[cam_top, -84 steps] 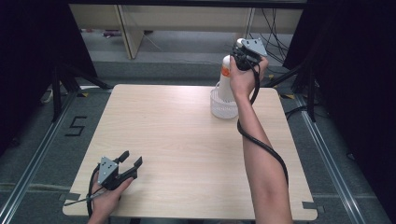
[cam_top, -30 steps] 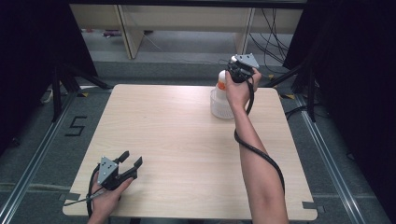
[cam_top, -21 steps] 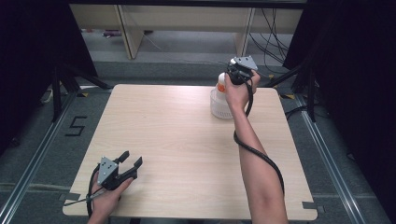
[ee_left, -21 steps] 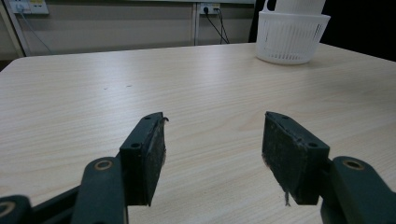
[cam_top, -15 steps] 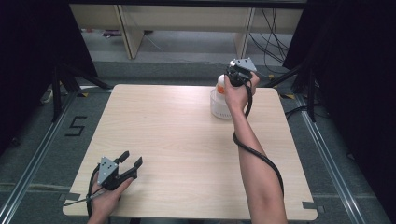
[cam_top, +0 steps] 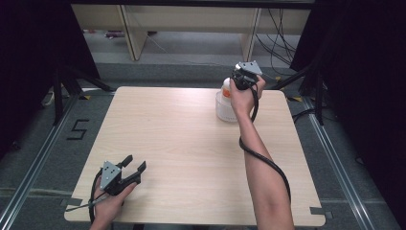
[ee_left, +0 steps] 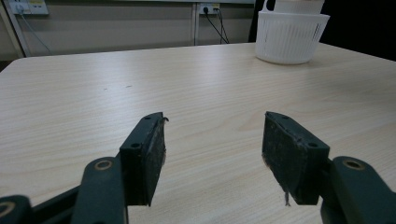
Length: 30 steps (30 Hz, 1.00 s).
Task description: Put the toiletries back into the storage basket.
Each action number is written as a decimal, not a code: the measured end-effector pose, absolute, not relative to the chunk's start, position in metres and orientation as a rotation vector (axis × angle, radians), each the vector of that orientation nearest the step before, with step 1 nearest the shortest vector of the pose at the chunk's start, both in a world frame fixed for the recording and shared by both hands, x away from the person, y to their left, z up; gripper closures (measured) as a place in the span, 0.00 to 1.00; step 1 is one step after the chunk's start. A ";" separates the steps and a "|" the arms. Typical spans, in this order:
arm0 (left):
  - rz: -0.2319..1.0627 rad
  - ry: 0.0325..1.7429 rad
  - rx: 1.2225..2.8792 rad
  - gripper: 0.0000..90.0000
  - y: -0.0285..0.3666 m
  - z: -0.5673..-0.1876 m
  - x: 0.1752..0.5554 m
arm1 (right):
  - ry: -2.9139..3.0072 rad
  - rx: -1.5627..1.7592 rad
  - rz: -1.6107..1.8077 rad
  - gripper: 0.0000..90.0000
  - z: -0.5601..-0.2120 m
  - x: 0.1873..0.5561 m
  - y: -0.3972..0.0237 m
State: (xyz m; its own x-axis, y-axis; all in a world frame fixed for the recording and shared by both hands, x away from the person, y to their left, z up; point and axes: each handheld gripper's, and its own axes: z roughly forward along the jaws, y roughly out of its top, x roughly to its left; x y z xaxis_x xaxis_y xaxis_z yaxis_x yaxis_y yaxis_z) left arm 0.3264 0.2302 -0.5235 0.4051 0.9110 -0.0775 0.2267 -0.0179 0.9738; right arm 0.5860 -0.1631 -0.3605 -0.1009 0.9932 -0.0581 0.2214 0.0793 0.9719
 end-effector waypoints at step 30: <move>0.748 1.053 1.524 0.43 0.229 -0.523 0.326 | 1.576 1.318 1.092 0.34 -0.363 0.573 -0.171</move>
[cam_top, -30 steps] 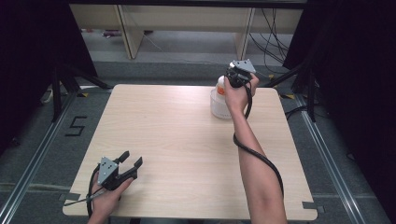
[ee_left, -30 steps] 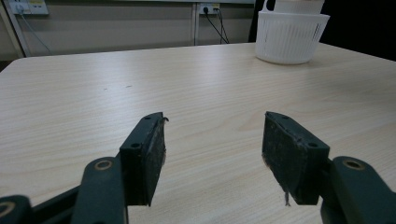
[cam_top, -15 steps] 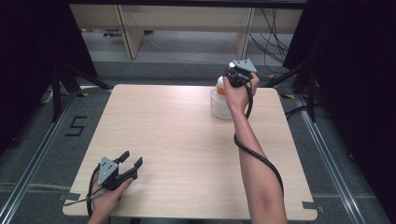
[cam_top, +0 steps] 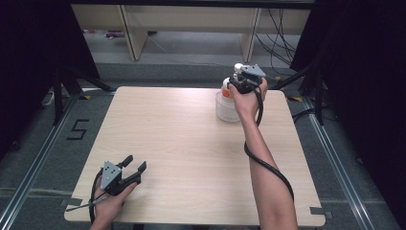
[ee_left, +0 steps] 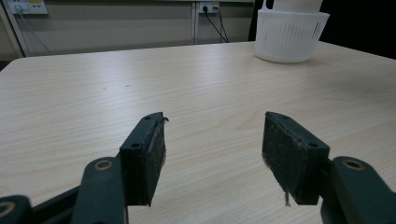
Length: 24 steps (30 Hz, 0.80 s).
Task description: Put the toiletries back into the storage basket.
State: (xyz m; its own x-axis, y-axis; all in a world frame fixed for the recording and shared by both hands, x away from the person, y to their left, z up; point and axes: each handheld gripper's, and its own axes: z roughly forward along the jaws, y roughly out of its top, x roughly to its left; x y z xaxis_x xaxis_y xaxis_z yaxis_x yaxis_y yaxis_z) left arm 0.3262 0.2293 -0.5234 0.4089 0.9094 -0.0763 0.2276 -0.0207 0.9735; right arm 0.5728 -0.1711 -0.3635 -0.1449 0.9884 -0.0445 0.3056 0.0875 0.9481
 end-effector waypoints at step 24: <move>0.753 1.057 1.525 0.43 0.229 -0.523 0.326 | 1.656 1.308 1.124 0.31 -0.376 0.516 -0.190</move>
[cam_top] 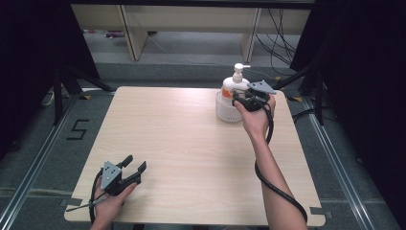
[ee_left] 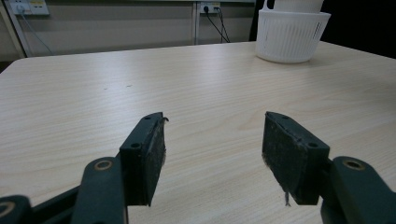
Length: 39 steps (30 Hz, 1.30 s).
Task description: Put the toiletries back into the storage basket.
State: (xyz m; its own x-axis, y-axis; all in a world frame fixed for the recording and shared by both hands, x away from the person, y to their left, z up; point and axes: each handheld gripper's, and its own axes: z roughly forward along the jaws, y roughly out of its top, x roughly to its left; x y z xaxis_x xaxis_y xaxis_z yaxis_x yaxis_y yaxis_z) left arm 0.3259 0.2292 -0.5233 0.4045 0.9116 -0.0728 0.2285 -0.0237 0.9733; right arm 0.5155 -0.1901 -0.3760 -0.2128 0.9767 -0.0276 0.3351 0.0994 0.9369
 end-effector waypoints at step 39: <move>0.769 1.065 1.521 0.43 0.228 -0.523 0.326 | 1.713 1.376 1.134 0.33 -0.445 0.382 -0.263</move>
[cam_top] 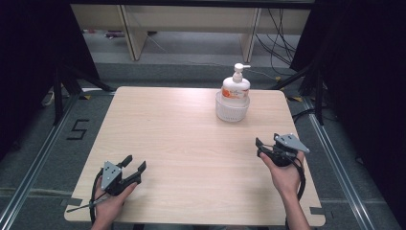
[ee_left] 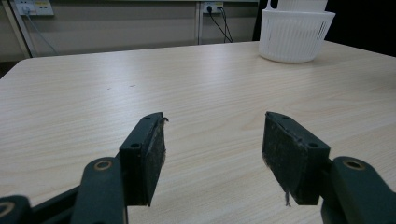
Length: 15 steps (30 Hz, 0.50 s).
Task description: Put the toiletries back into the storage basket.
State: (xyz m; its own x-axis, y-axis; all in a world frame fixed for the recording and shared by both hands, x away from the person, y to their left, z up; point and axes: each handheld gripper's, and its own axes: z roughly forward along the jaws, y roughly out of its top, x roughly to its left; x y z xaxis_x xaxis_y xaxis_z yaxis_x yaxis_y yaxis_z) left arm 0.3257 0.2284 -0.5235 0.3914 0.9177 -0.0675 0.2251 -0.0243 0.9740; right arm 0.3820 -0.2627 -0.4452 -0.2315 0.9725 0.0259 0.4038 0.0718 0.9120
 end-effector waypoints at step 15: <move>0.770 1.069 1.519 0.43 0.228 -0.523 0.326 | 1.698 1.388 1.135 0.36 -0.489 0.338 -0.282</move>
State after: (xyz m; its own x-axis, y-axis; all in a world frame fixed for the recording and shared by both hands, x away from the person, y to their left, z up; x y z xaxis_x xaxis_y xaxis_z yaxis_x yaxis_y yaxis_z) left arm 0.3256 0.2283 -0.5235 0.3877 0.9192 -0.0685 0.2259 -0.0228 0.9739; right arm 0.3379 -0.2821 -0.4887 -0.2194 0.9751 0.0322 0.4024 0.0604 0.9135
